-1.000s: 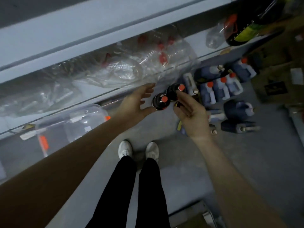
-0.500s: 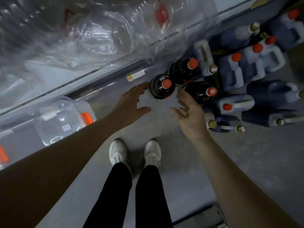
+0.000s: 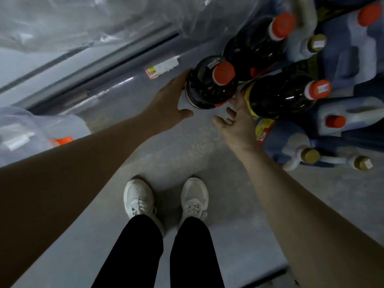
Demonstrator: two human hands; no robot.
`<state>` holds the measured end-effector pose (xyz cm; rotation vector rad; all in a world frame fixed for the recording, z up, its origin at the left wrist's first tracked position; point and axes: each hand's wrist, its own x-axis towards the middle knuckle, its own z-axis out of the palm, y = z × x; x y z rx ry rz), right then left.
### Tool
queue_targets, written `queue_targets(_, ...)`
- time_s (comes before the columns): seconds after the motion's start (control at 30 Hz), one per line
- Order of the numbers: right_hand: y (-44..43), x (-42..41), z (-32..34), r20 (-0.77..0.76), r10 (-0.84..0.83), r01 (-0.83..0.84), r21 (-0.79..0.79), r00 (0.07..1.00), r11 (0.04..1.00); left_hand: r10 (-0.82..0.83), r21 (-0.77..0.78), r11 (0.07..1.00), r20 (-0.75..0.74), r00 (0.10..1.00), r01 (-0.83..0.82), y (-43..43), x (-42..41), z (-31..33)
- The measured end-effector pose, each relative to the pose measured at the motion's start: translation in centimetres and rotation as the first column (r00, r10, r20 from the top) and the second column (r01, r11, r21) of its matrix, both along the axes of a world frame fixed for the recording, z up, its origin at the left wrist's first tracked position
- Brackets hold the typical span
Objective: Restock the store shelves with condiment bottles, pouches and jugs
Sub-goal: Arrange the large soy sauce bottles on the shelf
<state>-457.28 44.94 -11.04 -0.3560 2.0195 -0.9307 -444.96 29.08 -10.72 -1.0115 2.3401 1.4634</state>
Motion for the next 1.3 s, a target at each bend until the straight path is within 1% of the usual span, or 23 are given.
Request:
queue_targets(0.1, -0.5, -0.2, -2.4, -0.048, -0.027, 0.024, -0.056, 0.998, 0.998, 0.01, 0.003, 1.0, -0.057, 0.998, -0.01, -0.4, -0.9, -1.7)
queue_targets(0.23, -1.3, -0.4, -4.4, 0.006, -0.136, 0.135, -0.177, 0.991, 0.975, -0.018, -0.028, 1.0, -0.106, 0.994, 0.015, -1.3, -2.4, -3.1)
queue_targets(0.3, -1.3, -0.4, -4.6, -0.005, -0.128, 0.125, -0.185, 0.992, 0.975, -0.055, -0.021, 0.998, -0.101, 0.993, 0.053, -1.9, -3.0, -3.7)
queue_targets(0.37, -0.9, -0.2, -4.4, -0.046, -0.091, 0.081, -0.196, 0.995, 0.977, -0.099, 0.018, 0.995, -0.097, 0.99, 0.101, -2.4, -3.6, -4.3)
queue_targets(0.47, -0.2, 0.1, -4.0, -0.249, -0.01, -0.032, -0.162, 0.969, 0.986, -0.087, 0.043, 0.995, -0.098, 0.991, 0.091, -2.4, -3.9, -4.7)
queue_targets(0.5, -0.2, 0.2, -4.0, -0.297, 0.003, -0.046, -0.139, 0.955, 0.989, -0.073, 0.043, 0.996, -0.104, 0.992, 0.078, -2.3, -3.8, -4.7)
queue_targets(0.63, 0.0, 0.9, -3.2, -0.376, 0.053, -0.075, -0.046, 0.925, 0.996, -0.032, 0.095, 0.995, -0.118, 0.992, 0.043, -1.7, -2.7, -4.8)
queue_targets(0.73, 0.8, 1.3, -2.2, -0.412, 0.075, -0.095, -0.028, 0.908, 0.995, -0.009, 0.183, 0.983, -0.087, 0.996, 0.025, -1.1, -1.5, -4.5)
queue_targets(0.83, 1.2, 2.0, -1.5, -0.321, 0.075, -0.083, -0.011, 0.944, 0.996, 0.086, 0.295, 0.952, 0.006, 0.996, -0.084, 0.4, 0.0, -4.1)
queue_targets(0.97, 1.4, 3.3, -1.9, -0.211, 0.09, -0.086, 0.026, 0.973, 0.996, 0.201, 0.375, 0.905, 0.046, 0.979, -0.203, 2.8, 2.7, -4.7)
queue_targets(1.1, 1.9, 4.6, -2.3, -0.115, 0.1, -0.097, 0.032, 0.988, 0.995, 0.264, 0.449, 0.84, 0.154, 0.952, -0.305, 4.7, 5.2, -5.0)
queue_targets(1.17, 2.6, 5.0, -1.9, -0.036, 0.077, -0.076, 0.014, 0.996, 0.997, 0.23, 0.432, 0.857, 0.164, 0.959, -0.279, 5.3, 6.2, -4.4)
queue_targets(1.23, 3.4, 5.3, -0.9, 0.079, 0.057, -0.058, 0.009, 0.995, 0.998, 0.148, 0.443, 0.871, 0.182, 0.972, -0.215, 5.4, 7.1, -3.2)
queue_targets(1.3, 4.0, 5.2, 0.6, 0.186, 0.049, -0.054, 0.018, 0.981, 0.998, 0.054, 0.468, 0.869, 0.236, 0.97, -0.162, 5.1, 7.6, -1.2)
